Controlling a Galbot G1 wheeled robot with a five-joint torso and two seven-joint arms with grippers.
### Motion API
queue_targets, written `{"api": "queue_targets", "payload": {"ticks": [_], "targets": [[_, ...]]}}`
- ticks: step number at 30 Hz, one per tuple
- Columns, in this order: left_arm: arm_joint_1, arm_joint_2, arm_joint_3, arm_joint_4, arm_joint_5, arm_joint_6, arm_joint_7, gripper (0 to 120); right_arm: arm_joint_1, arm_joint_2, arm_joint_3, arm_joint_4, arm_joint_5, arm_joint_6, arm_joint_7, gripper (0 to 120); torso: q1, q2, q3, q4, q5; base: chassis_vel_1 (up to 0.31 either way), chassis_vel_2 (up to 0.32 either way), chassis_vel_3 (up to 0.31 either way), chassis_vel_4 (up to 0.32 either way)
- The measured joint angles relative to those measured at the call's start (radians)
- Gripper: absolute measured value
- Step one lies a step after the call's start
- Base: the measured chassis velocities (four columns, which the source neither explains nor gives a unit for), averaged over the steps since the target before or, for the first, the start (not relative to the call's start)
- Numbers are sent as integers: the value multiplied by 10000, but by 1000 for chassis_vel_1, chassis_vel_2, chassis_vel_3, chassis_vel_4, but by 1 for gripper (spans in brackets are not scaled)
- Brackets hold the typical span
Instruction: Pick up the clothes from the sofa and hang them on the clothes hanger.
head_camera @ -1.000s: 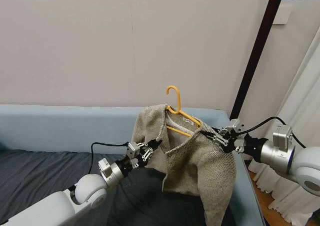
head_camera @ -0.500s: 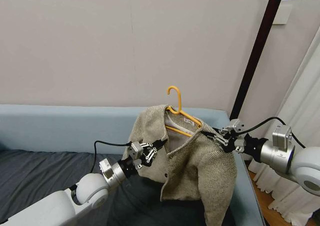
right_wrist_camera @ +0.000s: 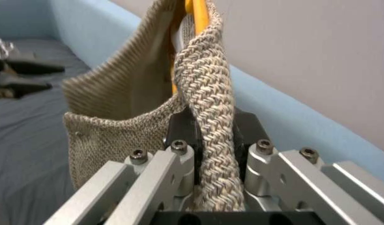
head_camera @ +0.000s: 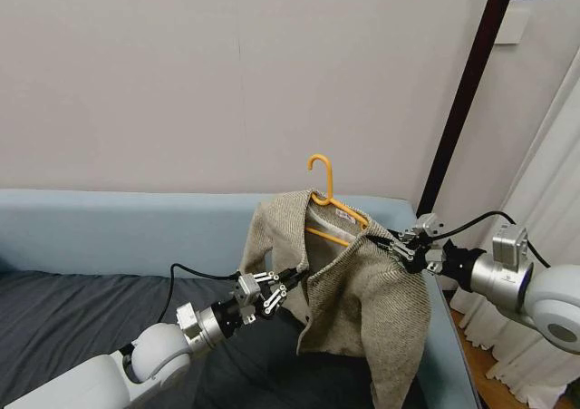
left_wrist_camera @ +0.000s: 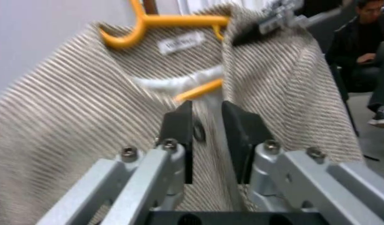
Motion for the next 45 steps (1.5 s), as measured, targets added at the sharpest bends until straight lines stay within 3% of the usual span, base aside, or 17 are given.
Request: {"api": "queue_targets", "payload": {"ticks": [2, 7, 12, 16, 22, 26, 30, 31, 33, 36, 40, 42, 45], "targets": [[10, 39, -38, -31, 5, 8, -91, 31, 0, 0, 6, -8, 12, -2, 5, 10, 0, 0, 0, 0, 0, 0, 0, 0, 0], [238, 431, -436, -532, 186, 281, -1260, 56, 24, 55, 72, -67, 112, -4, 103, 10, 0, 0, 0, 1, 0, 0, 0, 0, 0], [697, 461, -906, -839, 181, 640, -2234, 68, 20, 69, 125, -50, 226, -40, 273, 10, 0, 0, -1, 0, 0, 0, 0, 0, 0], [2263, 290, -2325, -1156, -18, 1168, -3668, 88, -57, 161, 230, 108, 483, -261, 800, 10, 0, 0, -1, 0, -1, 0, 0, 0, 0], [3903, -74, -3386, -1354, 50, 1111, -4329, 100, -257, 468, 361, 194, 602, -482, 1585, 10, 0, 0, -1, 0, -1, 0, 0, 0, 0], [5203, -636, -4049, -1437, 406, 870, -4509, 100, -557, 906, 703, 257, 627, -740, 2323, 10, 0, 0, -1, 0, 0, 0, 0, 0, 0], [7440, -2027, -5839, -1792, 1185, 423, -4628, 100, -867, 1985, 982, 241, 225, -1092, 3042, 10, 0, 0, -1, 3, 2, 0, 0, 0, 0], [7440, -2027, -5839, -1792, 1185, 423, -4628, 100, -867, 1985, 982, 241, 225, -1092, 3042, 10, 0, 0, -1, 3, 2, 0, 0, 0, 0], [8558, -2774, -6517, -1998, 1729, 188, -4629, 100, -981, 2389, 981, 174, -83, -1159, 3171, 10, -1, 0, -2, 4, 2, 0, 0, 0, 0], [9168, -3266, -6821, -2083, 2144, -6, -4631, 100, -1146, 2573, 1028, 169, -253, -1177, 3198, 10, -1, 0, -2, 6, 1, 0, 0, 0, 0], [10136, -4467, -7119, -2130, 3180, -508, -4599, 100, -2208, 2921, 1941, 416, -494, -1363, 3325, 10, -1, 1, -2, -2, 1, 0, 0, 0, 0], [10221, -4639, -7145, -2132, 3294, -564, -4595, 100, -2362, 2969, 2111, 457, -508, -1399, 3359, 10, -1, 1, -2, -2, 1, 0, 0, 0, 0], [10565, -5390, -7289, -2152, 3724, -827, -4509, 100, -3122, 3156, 3106, 677, -549, -1597, 3451, 10, 0, 1, -2, 1, 1, 0, 0, 0, 0]]}}
